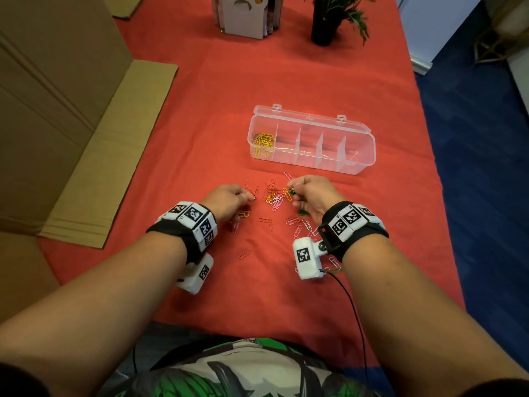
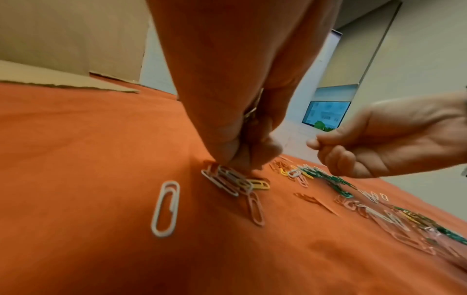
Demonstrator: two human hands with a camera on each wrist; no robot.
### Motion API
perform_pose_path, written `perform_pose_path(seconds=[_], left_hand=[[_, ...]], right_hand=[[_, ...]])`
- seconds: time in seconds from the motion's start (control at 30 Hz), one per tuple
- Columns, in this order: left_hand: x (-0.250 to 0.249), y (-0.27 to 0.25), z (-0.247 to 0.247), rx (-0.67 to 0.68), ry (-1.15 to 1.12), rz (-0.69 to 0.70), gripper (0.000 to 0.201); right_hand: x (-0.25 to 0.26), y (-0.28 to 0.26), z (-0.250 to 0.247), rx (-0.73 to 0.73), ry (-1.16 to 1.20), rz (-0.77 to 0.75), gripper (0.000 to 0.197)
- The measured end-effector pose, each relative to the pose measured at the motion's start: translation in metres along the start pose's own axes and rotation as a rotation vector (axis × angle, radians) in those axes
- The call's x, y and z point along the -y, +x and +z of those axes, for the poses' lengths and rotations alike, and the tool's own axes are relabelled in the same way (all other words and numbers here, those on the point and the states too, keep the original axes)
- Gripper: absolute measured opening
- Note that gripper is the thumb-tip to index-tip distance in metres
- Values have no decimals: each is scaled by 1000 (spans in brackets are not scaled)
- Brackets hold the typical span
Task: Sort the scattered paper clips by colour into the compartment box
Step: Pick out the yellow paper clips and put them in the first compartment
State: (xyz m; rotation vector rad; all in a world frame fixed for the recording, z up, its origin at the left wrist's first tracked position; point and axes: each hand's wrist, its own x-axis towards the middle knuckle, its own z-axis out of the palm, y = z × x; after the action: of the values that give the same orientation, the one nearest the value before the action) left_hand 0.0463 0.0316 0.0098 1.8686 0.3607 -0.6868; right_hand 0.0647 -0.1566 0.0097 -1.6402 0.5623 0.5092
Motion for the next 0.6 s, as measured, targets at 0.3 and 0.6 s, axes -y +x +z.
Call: perform_pose_path(seconds=[0.3, 0.6], left_hand=[[11, 2, -2, -155, 751, 209, 20], [21, 7, 3, -122, 933, 390, 18]], right_hand=[[-10, 9, 10, -153, -946, -328, 21], [-15, 8, 15, -154, -1225, -485, 22]])
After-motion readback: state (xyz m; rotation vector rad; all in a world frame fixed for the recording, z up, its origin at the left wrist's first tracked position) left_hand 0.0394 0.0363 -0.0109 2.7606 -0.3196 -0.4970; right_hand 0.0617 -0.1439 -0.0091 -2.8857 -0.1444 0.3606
